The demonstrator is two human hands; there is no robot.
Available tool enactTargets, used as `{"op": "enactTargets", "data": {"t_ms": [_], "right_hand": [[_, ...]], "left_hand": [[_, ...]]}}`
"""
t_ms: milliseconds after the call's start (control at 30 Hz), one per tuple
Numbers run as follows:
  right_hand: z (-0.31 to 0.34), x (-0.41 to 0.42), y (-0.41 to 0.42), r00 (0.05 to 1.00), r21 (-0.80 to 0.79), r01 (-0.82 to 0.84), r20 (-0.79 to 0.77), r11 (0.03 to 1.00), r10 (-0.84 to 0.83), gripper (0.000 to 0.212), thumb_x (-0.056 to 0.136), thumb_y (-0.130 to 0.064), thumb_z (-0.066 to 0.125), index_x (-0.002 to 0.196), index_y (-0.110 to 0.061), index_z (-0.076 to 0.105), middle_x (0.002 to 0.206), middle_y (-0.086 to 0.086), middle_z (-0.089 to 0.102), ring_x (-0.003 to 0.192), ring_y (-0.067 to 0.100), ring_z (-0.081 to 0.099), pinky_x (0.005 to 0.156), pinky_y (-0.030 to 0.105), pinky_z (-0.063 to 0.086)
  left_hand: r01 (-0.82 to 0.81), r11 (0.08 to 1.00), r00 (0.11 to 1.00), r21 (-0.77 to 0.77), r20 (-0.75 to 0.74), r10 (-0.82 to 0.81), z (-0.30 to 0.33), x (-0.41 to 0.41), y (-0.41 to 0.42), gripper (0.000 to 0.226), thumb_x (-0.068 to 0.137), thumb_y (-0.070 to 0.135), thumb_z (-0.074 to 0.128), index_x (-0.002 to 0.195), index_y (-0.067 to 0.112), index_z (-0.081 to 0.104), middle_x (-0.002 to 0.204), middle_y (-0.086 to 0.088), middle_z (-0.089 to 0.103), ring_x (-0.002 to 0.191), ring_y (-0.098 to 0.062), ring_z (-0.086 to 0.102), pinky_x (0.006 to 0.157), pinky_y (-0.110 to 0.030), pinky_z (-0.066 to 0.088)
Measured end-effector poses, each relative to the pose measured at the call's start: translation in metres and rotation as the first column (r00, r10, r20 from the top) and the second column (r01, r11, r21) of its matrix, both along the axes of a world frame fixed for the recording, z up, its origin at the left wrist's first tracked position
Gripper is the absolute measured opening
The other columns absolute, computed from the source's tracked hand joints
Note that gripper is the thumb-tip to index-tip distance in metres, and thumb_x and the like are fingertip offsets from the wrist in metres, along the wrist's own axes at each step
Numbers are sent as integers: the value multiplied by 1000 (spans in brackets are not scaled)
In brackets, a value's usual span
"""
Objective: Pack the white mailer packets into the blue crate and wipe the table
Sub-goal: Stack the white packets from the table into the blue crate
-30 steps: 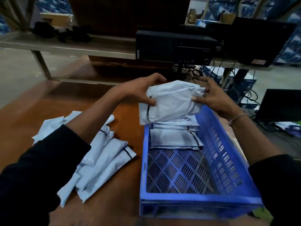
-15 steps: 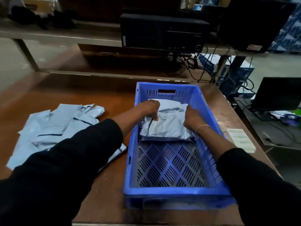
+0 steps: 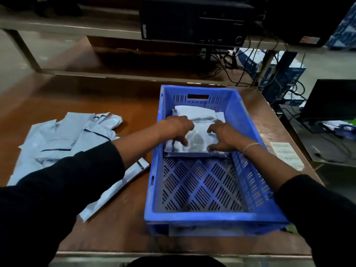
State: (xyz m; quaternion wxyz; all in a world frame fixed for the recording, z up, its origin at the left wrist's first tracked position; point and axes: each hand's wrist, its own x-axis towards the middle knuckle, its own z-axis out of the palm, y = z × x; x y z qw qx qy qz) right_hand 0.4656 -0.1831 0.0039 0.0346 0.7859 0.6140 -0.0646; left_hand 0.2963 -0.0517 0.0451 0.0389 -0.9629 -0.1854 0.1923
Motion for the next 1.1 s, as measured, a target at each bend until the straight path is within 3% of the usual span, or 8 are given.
{"op": "enactTargets", "data": {"t_ms": [100, 233, 433, 600, 733, 867, 967, 1100], "right_hand": [[-12, -5, -3, 998, -92, -18, 55, 996, 23, 94, 72, -56, 78, 148, -22, 36, 143, 10, 37, 120, 39, 45, 102, 46, 43], [-17, -1, 3, 999, -156, 39, 11, 987, -37, 83, 94, -35, 61, 159, -20, 12, 165, 14, 9, 148, 36, 19, 120, 43, 25], [-27, -2, 4, 978, -322, 98, -144, 941, -151, 76, 102, -29, 46, 159, -21, -4, 166, 12, -6, 153, 31, 6, 124, 43, 16], [-23, -11, 0, 974, -333, 107, -156, 937, -166, 75, 104, -25, 42, 158, -20, -10, 165, 14, -13, 154, 32, 0, 124, 45, 12], [-9, -14, -5, 981, -296, 105, -129, 949, -148, 80, 102, -18, 44, 157, -21, -13, 165, 12, -16, 154, 31, -2, 122, 51, 15], [18, -23, -3, 984, -187, 124, -105, 974, -146, 82, 98, -4, 45, 158, -17, -9, 166, 8, -13, 154, 26, 5, 122, 39, 20], [31, -36, 1, 988, -121, 105, -100, 987, -117, 80, 99, -4, 45, 158, -14, -8, 166, 9, -10, 154, 24, 4, 122, 32, 15], [45, -58, 12, 985, 17, 78, -155, 997, -75, 75, 99, -5, 50, 159, -12, 7, 166, 11, 5, 153, 25, 11, 120, 30, 14]], "left_hand": [[49, 999, 984, -2, -171, -49, -14, -3, -5, 102, 83, 63, 72, 159, 14, 26, 159, -12, 38, 141, -33, 44, 110, -47, 44], [-7, 1000, 970, 2, -242, 7, -22, -4, -7, 118, 85, 67, 67, 163, 12, -1, 168, -19, 16, 148, -38, 34, 113, -48, 40], [-14, 1000, 958, 8, -288, 16, -19, -4, -11, 97, 101, 49, 57, 163, 18, -10, 171, -14, 8, 150, -36, 32, 114, -48, 39], [-35, 999, 959, -24, -281, 27, -16, -7, -12, 82, 107, 35, 48, 163, 19, -10, 171, -14, 5, 151, -35, 30, 116, -50, 37], [-31, 997, 987, -65, -159, 20, -7, -12, -14, 76, 104, 45, 51, 164, 20, 10, 170, -14, 14, 148, -37, 35, 114, -50, 40], [9, 984, 994, -179, 110, 11, 10, -24, -13, 64, 105, 40, 51, 160, 18, 27, 167, -13, 23, 147, -33, 37, 116, -49, 38], [53, 970, 929, -237, 368, 40, 24, -49, -8, 59, 105, 36, 52, 157, 14, 35, 163, -11, 35, 147, -29, 38, 118, -42, 35], [49, 962, 804, -268, 582, 121, 25, -97, 14, 53, 102, 33, 58, 150, 12, 46, 155, -10, 47, 140, -27, 47, 114, -41, 40]]}}
